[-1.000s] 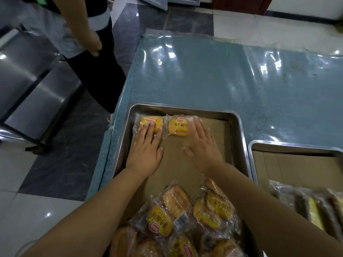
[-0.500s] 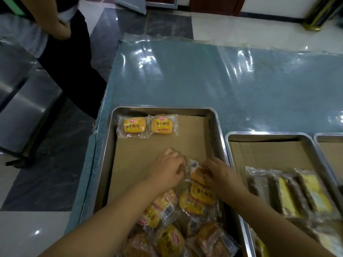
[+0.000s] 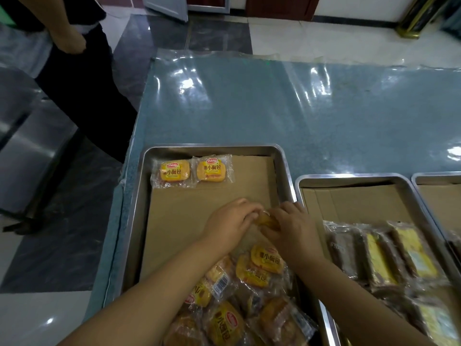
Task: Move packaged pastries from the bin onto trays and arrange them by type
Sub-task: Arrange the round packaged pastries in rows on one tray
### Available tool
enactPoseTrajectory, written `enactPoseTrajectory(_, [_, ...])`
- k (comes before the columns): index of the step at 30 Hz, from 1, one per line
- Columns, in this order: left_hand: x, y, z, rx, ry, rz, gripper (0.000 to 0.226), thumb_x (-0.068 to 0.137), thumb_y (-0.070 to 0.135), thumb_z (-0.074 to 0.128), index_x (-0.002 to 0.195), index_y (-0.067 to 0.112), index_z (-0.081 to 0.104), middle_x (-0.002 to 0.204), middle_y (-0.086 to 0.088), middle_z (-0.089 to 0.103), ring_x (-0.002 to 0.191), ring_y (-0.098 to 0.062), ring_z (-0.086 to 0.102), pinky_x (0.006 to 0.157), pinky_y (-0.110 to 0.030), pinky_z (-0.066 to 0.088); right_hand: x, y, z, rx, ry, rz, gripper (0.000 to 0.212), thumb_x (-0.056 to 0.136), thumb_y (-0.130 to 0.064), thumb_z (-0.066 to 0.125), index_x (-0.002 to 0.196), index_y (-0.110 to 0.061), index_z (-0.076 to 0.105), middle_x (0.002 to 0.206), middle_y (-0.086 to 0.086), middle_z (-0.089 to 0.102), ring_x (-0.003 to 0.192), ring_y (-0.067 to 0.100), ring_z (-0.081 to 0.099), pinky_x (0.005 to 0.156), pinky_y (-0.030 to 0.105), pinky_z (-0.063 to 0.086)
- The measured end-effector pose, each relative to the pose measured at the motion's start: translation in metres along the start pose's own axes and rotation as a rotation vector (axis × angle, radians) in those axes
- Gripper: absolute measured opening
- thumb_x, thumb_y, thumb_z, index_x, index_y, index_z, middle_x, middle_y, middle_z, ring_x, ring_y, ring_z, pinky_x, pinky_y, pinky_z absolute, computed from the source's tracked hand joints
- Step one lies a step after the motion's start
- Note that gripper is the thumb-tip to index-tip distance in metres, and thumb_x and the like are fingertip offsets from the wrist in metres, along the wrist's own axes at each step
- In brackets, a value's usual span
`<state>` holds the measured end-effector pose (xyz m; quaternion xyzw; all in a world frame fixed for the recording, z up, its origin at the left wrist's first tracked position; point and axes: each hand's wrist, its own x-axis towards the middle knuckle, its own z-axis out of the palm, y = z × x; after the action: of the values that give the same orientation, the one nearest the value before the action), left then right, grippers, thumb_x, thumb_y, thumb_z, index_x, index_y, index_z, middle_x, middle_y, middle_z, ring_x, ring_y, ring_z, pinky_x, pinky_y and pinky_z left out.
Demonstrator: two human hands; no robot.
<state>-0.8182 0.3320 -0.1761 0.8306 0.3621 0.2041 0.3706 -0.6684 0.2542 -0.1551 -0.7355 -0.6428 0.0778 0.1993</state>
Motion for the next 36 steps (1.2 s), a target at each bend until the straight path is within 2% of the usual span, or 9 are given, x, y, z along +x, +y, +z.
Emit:
enactPoseTrajectory(5, [-0.003, 0.0, 0.001, -0.281, 0.092, -0.375, 0.068, 0.081, 0.032, 0.068, 0.138, 0.038, 0.03, 0.134, 0.017, 0.042, 0.119, -0.001, 0.039, 0.095, -0.024, 0.038, 0.011, -0.013, -0.001, 0.93, -0.026, 0.618, 0.015, 0.078, -0.025, 0.073, 0.088, -0.024, 0.062, 0.083, 0.001, 0.071, 0.074, 0.011, 0.069, 0.062, 0.025, 0.056])
enactPoseTrajectory(9, [0.0, -0.004, -0.001, -0.663, 0.056, -0.536, 0.053, 0.08, 0.016, 0.071, 0.122, 0.035, 0.045, 0.116, 0.008, 0.062, 0.091, 0.003, 0.06, 0.065, -0.011, 0.049, 0.016, -0.016, 0.003, 1.126, 0.026, 0.66, 0.019, 0.079, -0.013, 0.071, 0.093, -0.011, 0.058, 0.083, 0.006, 0.069, 0.067, 0.008, 0.067, 0.056, 0.018, 0.052])
enactPoseTrajectory(15, [0.01, -0.017, -0.01, -0.598, 0.094, -0.485, 0.053, 0.079, 0.011, 0.072, 0.115, 0.042, 0.047, 0.11, 0.011, 0.062, 0.09, -0.004, 0.062, 0.063, -0.016, 0.053, 0.033, -0.008, 0.009, 0.937, 0.002, 0.521, 0.035, 0.084, -0.014, 0.067, 0.115, -0.024, 0.053, 0.096, -0.006, 0.064, 0.085, 0.006, 0.065, 0.062, 0.013, 0.052])
enactPoseTrajectory(18, [0.018, -0.02, -0.011, -0.508, 0.123, -0.48, 0.05, 0.081, 0.013, 0.07, 0.119, 0.038, 0.048, 0.11, 0.013, 0.061, 0.093, -0.002, 0.06, 0.066, -0.016, 0.051, 0.051, -0.005, 0.012, 0.78, -0.048, 0.504, 0.014, 0.086, -0.018, 0.066, 0.094, -0.025, 0.058, 0.085, -0.006, 0.066, 0.079, 0.009, 0.065, 0.06, 0.015, 0.051])
enactPoseTrajectory(22, [0.028, -0.039, -0.017, 0.188, 0.326, -0.355, 0.063, 0.085, 0.024, 0.063, 0.14, 0.029, 0.033, 0.137, 0.008, 0.043, 0.13, -0.014, 0.035, 0.105, -0.029, 0.026, 0.078, 0.003, 0.017, 0.606, 0.136, 0.584, 0.011, 0.086, -0.026, 0.064, 0.094, -0.02, 0.058, 0.082, -0.006, 0.061, 0.074, 0.008, 0.059, 0.065, 0.023, 0.05])
enactPoseTrajectory(25, [0.034, -0.06, -0.029, 0.597, 0.272, -0.325, 0.063, 0.091, 0.039, 0.049, 0.146, 0.03, 0.021, 0.155, -0.006, 0.02, 0.143, -0.027, 0.002, 0.113, -0.043, -0.001, 0.098, 0.007, 0.021, 0.604, 0.21, 0.63, 0.013, 0.089, -0.021, 0.06, 0.101, -0.019, 0.056, 0.084, -0.012, 0.058, 0.077, 0.003, 0.057, 0.065, 0.019, 0.047])
enactPoseTrajectory(28, [0.035, -0.08, -0.035, 0.766, 0.128, -0.338, 0.06, 0.093, 0.052, 0.025, 0.148, 0.033, 0.008, 0.158, -0.009, 0.003, 0.142, -0.03, -0.014, 0.113, -0.051, -0.011, 0.11, 0.007, 0.026, 0.569, 0.152, 0.589, 0.024, 0.089, -0.012, 0.056, 0.113, -0.019, 0.055, 0.091, -0.013, 0.058, 0.085, 0.008, 0.058, 0.061, 0.015, 0.041])
enactPoseTrajectory(31, [0.034, -0.092, -0.035, 0.827, 0.028, -0.355, 0.066, 0.086, 0.06, 0.003, 0.145, 0.035, -0.01, 0.156, -0.008, -0.011, 0.14, -0.031, -0.02, 0.11, -0.056, -0.015, 0.109, 0.007, 0.036, 0.237, 0.115, 0.423, 0.043, 0.088, -0.005, 0.051, 0.13, -0.016, 0.046, 0.129, 0.001, 0.049, 0.12, 0.021, 0.043, 0.094, 0.03, 0.043])
enactPoseTrajectory(36, [0.034, -0.102, -0.028, 0.825, 0.018, -0.365, 0.069, 0.079, 0.065, -0.01, 0.141, 0.036, -0.022, 0.151, -0.007, -0.021, 0.138, -0.032, -0.023, 0.108, -0.059, -0.015, 0.097, 0.011, 0.058, -0.104, -0.14, 0.078, 0.055, 0.097, -0.019, 0.042, 0.148, -0.023, 0.022, 0.159, 0.005, 0.009, 0.146, 0.022, -0.001, 0.118, 0.034, 0.003])
